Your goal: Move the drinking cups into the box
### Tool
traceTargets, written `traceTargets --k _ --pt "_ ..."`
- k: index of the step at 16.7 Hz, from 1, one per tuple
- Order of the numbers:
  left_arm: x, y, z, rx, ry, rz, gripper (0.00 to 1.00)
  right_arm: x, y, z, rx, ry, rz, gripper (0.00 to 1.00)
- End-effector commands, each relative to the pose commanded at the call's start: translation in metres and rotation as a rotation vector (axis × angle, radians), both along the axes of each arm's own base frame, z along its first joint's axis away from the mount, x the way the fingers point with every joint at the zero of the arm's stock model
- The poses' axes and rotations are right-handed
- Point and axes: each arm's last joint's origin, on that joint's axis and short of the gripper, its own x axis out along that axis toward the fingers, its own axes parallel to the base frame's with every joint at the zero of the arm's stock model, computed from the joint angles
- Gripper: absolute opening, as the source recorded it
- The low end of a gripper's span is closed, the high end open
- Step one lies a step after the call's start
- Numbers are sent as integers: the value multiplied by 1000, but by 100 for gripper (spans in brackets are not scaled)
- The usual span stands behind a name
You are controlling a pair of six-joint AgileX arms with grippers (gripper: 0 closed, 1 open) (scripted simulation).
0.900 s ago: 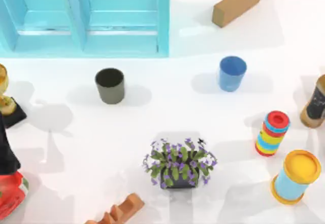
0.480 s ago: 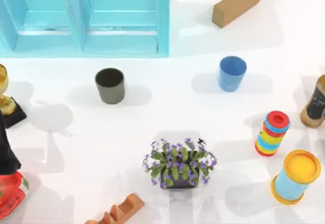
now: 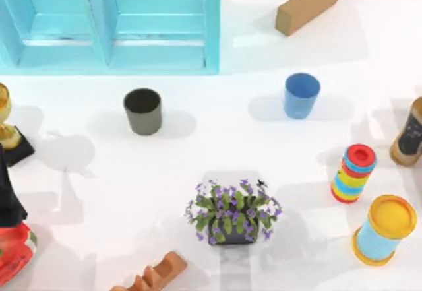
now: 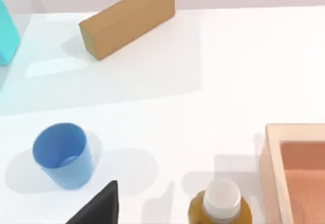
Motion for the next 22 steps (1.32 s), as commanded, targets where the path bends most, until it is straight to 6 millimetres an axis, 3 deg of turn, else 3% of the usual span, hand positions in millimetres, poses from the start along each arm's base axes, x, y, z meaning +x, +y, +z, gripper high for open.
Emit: traceTargets --k 2,4,7,10,13,17,22 --pt "0 0 0 0 0 0 100 45 15 9 -14 180 8 100" --pt "0 0 0 0 0 0 100 94 35 4 -38 365 14 100" --pt "0 0 0 0 0 0 100 158 71 -24 -86 622 16 100" --pt "0 0 0 0 0 0 100 203 110 -61 -129 817 4 100" --pt "0 0 0 0 0 0 100 228 145 -83 -141 909 -11 100" --pt "0 0 0 0 0 0 100 241 180 -79 -104 900 -16 100" --pt "0 0 0 0 0 0 100 242 193 -70 -73 873 -14 100"
